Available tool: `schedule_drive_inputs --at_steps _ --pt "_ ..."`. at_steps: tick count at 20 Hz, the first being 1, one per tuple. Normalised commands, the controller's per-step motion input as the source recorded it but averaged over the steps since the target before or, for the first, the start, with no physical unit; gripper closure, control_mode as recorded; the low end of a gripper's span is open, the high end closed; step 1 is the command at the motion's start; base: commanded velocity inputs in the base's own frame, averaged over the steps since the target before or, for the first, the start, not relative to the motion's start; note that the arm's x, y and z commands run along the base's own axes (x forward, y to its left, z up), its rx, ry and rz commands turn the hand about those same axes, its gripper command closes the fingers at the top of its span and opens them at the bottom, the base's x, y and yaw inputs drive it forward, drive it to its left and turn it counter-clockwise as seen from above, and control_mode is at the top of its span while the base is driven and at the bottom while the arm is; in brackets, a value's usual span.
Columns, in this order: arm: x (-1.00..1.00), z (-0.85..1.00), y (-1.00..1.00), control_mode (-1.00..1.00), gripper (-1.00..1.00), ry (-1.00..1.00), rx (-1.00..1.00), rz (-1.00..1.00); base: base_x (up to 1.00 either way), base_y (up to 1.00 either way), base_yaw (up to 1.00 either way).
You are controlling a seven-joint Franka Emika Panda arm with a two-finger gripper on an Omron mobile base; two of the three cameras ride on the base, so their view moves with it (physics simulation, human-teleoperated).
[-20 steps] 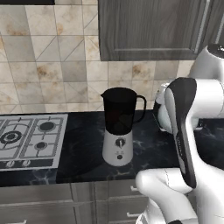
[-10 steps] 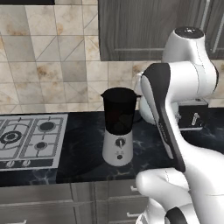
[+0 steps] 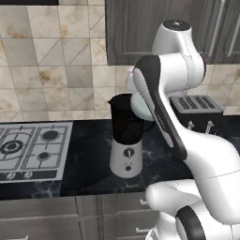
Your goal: Grab the garlic and onion from the fridge, place them in the blender, close the lid, and turn on the blender to create a marinade.
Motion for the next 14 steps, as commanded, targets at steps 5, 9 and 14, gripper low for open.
schedule_drive_inputs --at_steps 5,9,14 --pt "0.74 0.00 0.30 -1.00 1.00 0.04 0.00 0.10 0.00 0.00 0.00" --pt "0.76 0.00 0.16 -1.00 1.00 0.06 0.00 0.12 0.00 0.00 0.00" --pt "0.71 -0.01 0.17 -1.00 1.00 0.15 0.00 0.13 0.00 0.00 0.00"
